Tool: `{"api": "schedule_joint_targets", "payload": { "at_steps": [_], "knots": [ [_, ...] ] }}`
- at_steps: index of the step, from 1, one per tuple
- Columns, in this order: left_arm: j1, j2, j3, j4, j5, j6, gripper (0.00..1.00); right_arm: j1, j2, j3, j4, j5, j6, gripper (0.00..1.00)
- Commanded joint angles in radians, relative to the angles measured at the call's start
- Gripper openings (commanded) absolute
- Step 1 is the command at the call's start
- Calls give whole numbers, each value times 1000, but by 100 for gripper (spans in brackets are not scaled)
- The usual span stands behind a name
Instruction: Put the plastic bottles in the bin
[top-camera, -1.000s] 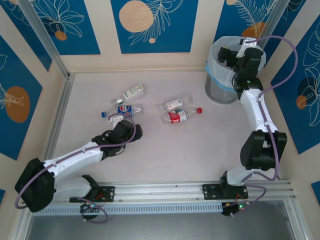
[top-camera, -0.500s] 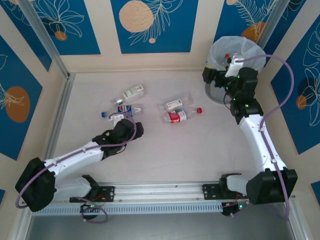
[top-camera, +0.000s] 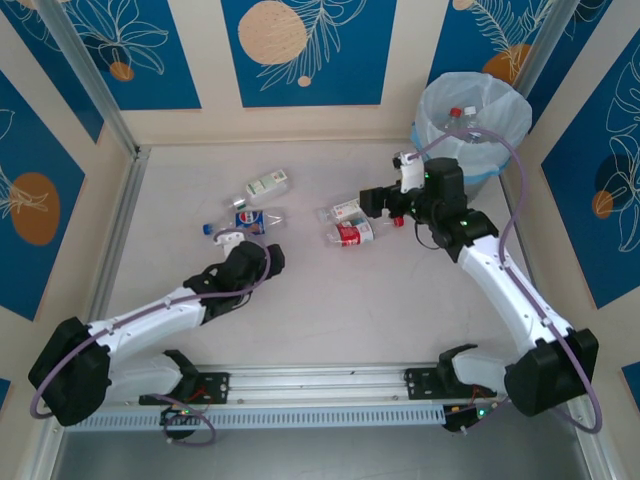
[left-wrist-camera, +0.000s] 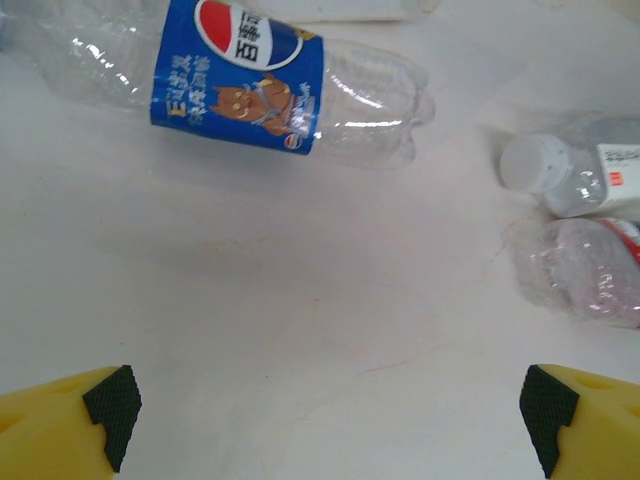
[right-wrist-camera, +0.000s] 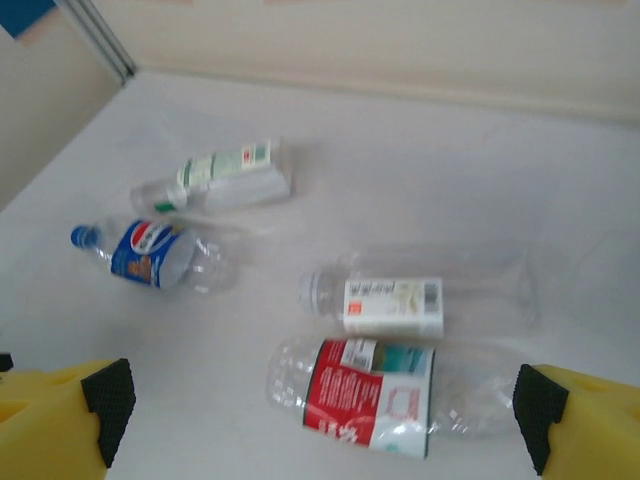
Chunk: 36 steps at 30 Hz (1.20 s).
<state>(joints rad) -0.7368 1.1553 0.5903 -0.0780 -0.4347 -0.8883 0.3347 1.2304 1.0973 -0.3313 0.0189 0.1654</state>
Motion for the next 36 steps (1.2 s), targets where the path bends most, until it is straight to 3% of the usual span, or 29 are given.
{"api": "schedule_joint_targets", "payload": {
  "at_steps": [1, 3, 6, 10, 17, 22, 27, 36],
  "knots": [
    [20, 50, 64, 51, 134, 88, 99, 38, 65, -14, -61, 49, 130, 99],
    [33, 118, 137, 23, 249, 108, 99, 32, 96, -24, -35, 94, 274, 100],
    [37, 210, 221, 7, 357, 125, 99, 7, 129, -98, 74, 61, 533, 100],
    [39, 270, 267, 1, 361, 121, 99, 26, 152, -220, 222, 77, 778, 99],
    [39, 288, 279, -32, 347, 132, 99, 80, 187, -318, 318, 87, 1039, 99],
    [40, 284, 257, -2, 368, 136, 99, 154, 228, -403, 482, 194, 1290, 99],
    [40, 248, 223, 62, 456, 177, 99, 189, 289, -395, 516, 229, 1369, 100],
    [40, 195, 191, 23, 387, 175, 99, 224, 378, -393, 611, 284, 1469, 100]
  ]
}}
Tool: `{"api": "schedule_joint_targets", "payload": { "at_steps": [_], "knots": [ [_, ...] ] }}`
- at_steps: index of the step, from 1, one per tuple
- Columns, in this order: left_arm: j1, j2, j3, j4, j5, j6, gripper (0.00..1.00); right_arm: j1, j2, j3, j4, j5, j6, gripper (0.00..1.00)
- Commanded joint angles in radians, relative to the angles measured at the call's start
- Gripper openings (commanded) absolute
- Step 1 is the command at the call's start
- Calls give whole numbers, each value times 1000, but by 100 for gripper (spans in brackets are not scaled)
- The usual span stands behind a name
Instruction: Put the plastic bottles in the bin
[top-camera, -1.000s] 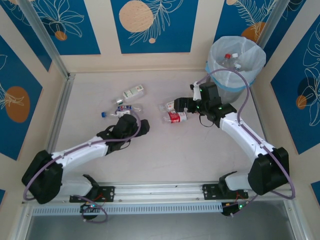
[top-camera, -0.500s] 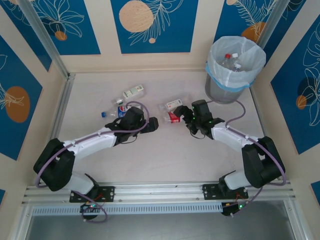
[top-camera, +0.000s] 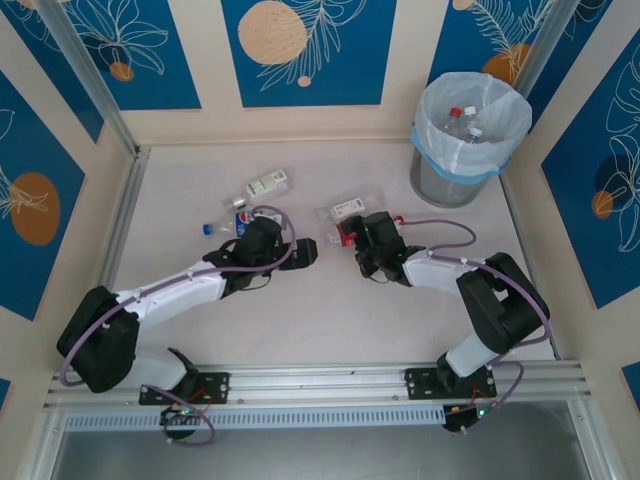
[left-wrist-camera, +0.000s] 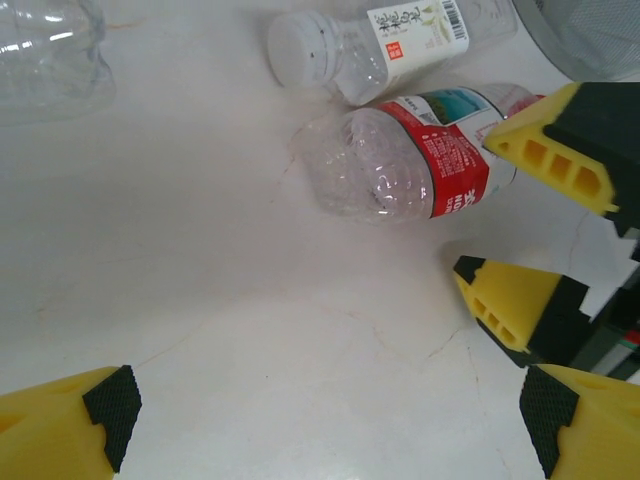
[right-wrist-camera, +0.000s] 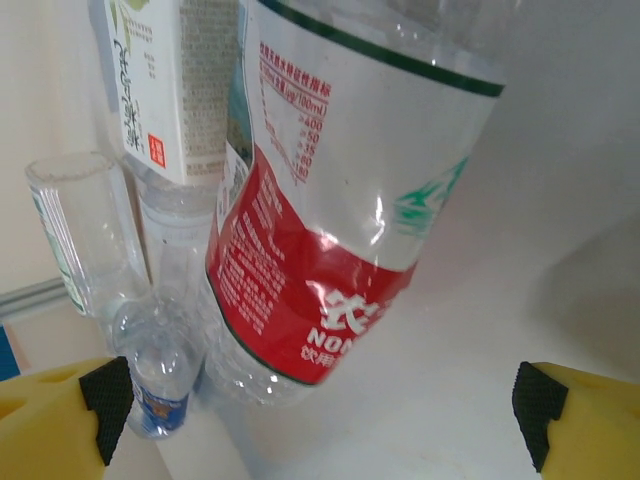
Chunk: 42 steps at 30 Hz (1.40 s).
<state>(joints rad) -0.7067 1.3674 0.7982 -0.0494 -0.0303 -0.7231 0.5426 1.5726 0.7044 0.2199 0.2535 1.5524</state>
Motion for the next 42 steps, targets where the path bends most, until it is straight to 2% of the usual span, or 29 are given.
{"api": "schedule_joint_targets", "payload": {
  "at_steps": [1, 8, 13, 19, 22, 24, 27, 31, 42],
  "knots": [
    [10, -14, -16, -4, -16, 8, 99, 21, 48, 4, 62, 49, 96, 100],
    [9, -4, -11, -7, -13, 2, 99, 22, 113, 49, 55, 34, 90, 100],
    [9, -1, -11, -13, -20, 1, 99, 23, 125, 25, 93, 84, 121, 100],
    [10, 16, 1, -14, -19, 1, 99, 25, 128, 6, 113, 152, 134, 94],
    [9, 29, 7, -13, -11, -1, 99, 21, 138, -2, 145, 147, 123, 88],
    [10, 38, 11, -11, -5, -3, 99, 20, 146, -2, 150, 142, 121, 87],
    [10, 47, 15, -12, -1, -5, 99, 16, 158, 6, 137, 136, 125, 73],
    [9, 52, 19, -13, -1, -5, 99, 16, 166, 19, 131, 146, 85, 68],
    [10, 55, 30, -17, 10, -8, 99, -1, 224, -38, 365, 215, 43, 45]
  ]
}}
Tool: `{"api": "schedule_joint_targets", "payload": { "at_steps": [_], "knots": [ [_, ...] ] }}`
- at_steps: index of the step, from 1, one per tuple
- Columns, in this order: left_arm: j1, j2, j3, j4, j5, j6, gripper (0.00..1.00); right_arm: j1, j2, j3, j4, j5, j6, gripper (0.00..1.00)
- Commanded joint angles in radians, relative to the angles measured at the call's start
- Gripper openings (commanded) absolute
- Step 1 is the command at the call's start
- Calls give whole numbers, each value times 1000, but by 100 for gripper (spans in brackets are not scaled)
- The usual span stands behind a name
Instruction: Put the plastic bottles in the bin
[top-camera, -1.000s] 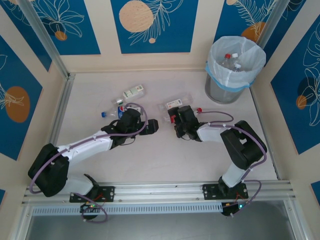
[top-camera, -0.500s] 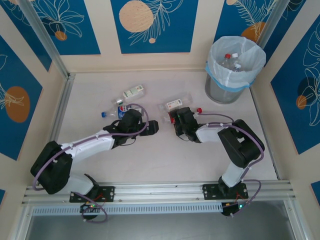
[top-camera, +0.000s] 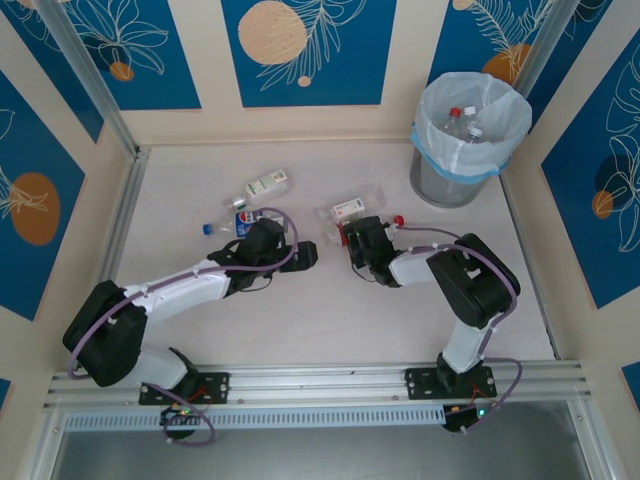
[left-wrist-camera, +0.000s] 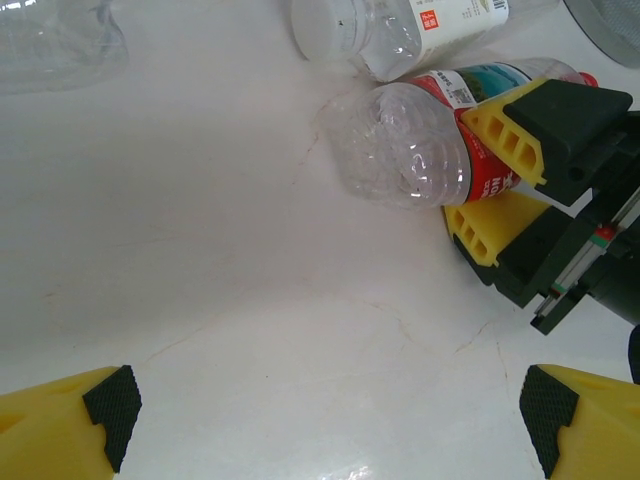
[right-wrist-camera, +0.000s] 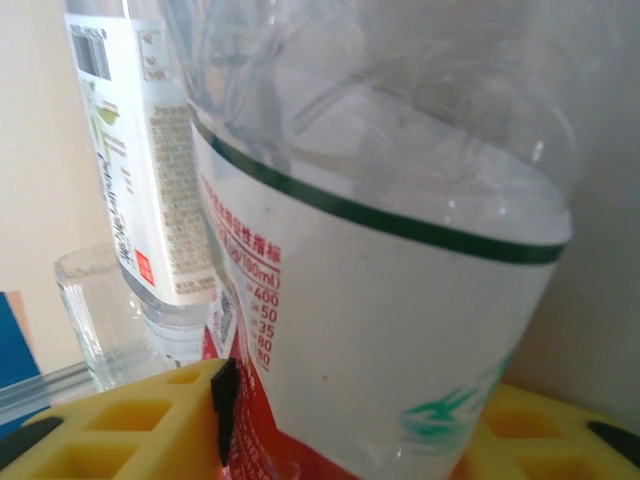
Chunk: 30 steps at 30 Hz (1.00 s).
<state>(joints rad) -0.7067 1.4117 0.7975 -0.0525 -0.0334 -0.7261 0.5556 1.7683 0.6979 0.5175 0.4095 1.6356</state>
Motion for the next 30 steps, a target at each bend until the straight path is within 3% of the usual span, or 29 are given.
{"api": "schedule_joint_targets", "payload": {
  "at_steps": [1, 5, 12, 23, 30],
  "knots": [
    [10, 12, 31, -15, 13, -7, 99, -18, 33, -36, 90, 56, -52, 43],
    [10, 7, 27, -13, 15, -12, 99, -33, 17, -61, 156, 40, -123, 36],
    [9, 10, 29, -11, 22, -12, 99, -23, -65, -75, 97, 39, -229, 31],
    [9, 30, 42, -11, 28, 1, 99, -19, -249, -114, -98, 88, -303, 29],
    [10, 28, 40, -13, 34, -3, 99, -25, -379, -135, -297, 17, -449, 29]
  ]
}}
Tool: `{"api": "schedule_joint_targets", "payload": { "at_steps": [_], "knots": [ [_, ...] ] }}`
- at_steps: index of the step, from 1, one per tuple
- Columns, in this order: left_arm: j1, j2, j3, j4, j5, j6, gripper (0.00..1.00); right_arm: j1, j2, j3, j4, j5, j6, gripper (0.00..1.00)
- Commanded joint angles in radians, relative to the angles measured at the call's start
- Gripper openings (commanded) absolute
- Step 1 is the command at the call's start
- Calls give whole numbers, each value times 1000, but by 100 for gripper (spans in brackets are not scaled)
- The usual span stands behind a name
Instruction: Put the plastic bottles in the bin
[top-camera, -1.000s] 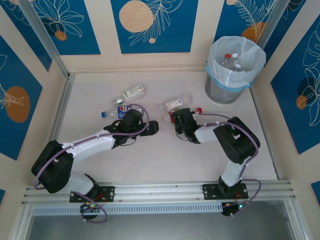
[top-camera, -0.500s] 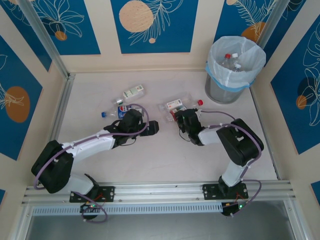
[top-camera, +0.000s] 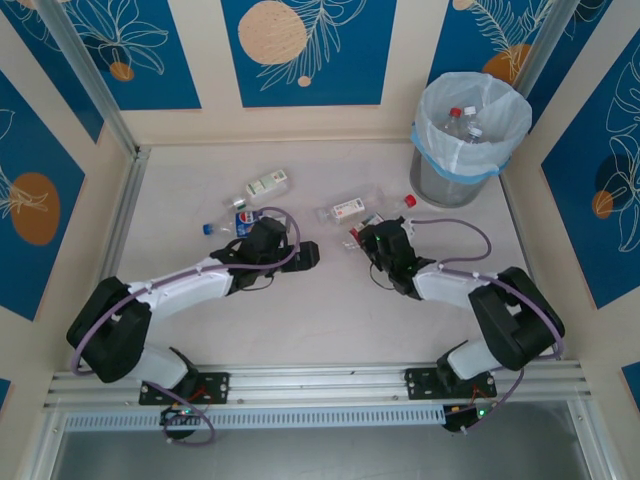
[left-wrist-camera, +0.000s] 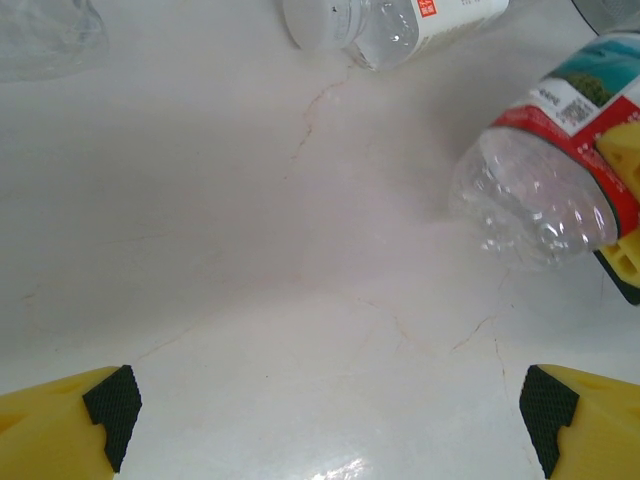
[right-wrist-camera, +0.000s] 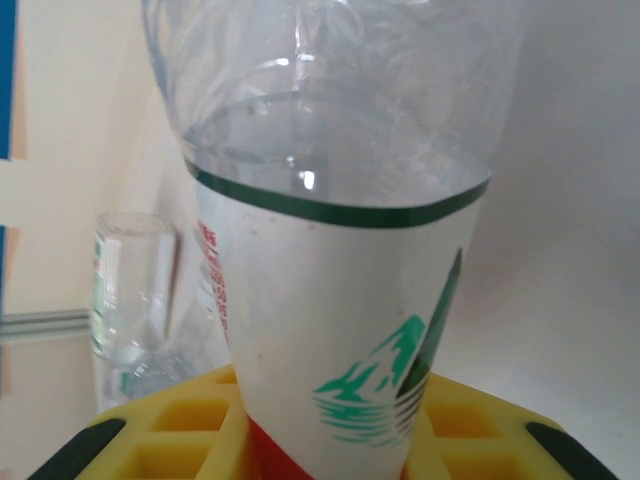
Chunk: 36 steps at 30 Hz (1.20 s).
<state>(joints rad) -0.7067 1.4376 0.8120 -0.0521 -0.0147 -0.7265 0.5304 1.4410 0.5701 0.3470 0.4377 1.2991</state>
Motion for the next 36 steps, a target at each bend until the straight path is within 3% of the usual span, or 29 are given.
{"api": "schedule_joint_targets", "payload": {
  "at_steps": [1, 5, 8, 17, 28, 36],
  "knots": [
    [9, 1, 27, -17, 14, 0, 99, 0, -76, 1, -171, -23, -161, 29],
    [9, 5, 36, -31, 4, 15, 99, -1, -172, 16, -371, -62, -292, 29],
    [9, 16, 48, -31, 8, 21, 99, -10, -263, -10, -419, -91, -348, 28],
    [9, 32, 54, -12, 31, 9, 99, -57, -486, -76, -340, -135, -502, 26],
    [9, 21, 47, -25, 19, 3, 99, -89, -582, -84, -247, -163, -593, 27],
    [9, 33, 63, -28, 9, -7, 99, -122, -614, 8, -152, -181, -626, 27]
  ]
}}
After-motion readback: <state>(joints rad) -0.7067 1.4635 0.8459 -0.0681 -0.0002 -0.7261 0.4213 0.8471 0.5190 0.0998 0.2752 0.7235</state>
